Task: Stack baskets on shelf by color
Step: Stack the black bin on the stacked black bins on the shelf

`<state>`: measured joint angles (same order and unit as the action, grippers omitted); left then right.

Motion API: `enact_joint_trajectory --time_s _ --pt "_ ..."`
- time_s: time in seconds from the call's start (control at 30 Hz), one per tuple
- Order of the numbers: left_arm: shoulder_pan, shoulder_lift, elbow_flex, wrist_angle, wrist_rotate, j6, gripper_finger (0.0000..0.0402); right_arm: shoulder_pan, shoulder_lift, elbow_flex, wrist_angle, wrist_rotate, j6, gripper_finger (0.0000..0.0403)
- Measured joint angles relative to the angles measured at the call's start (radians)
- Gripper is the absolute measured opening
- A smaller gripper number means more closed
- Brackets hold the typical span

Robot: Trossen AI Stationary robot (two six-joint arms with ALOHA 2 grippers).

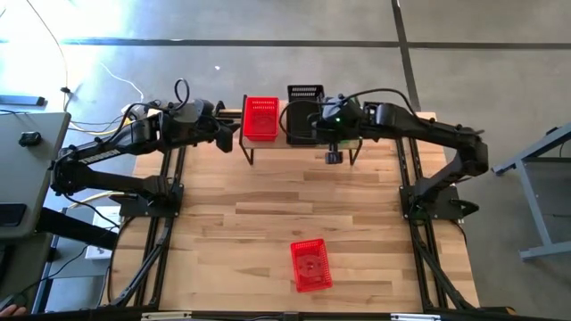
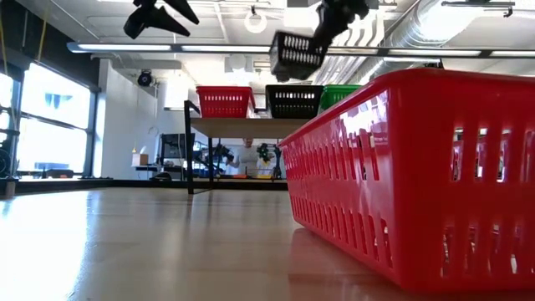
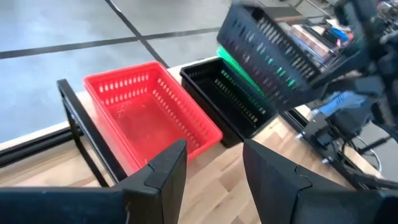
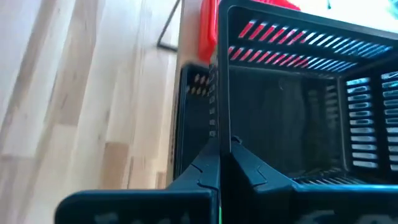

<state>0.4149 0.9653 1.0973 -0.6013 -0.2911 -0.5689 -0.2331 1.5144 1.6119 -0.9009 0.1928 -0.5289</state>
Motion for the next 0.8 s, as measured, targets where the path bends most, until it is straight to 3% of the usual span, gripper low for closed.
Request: enact_joint_trajectory --time_s 0.37,0.8 --pt "0.0 0.0 0.0 0.0 -0.035 -0.036 0.0147 -0.053 0.001 -0.09 0.09 -0.1 -0.028 0.0" --pt "0.0 0.0 0.0 0.0 -0.035 -0.057 0.0147 -0.067 0.052 -0.09 0.109 -0.137 0.086 0.0"
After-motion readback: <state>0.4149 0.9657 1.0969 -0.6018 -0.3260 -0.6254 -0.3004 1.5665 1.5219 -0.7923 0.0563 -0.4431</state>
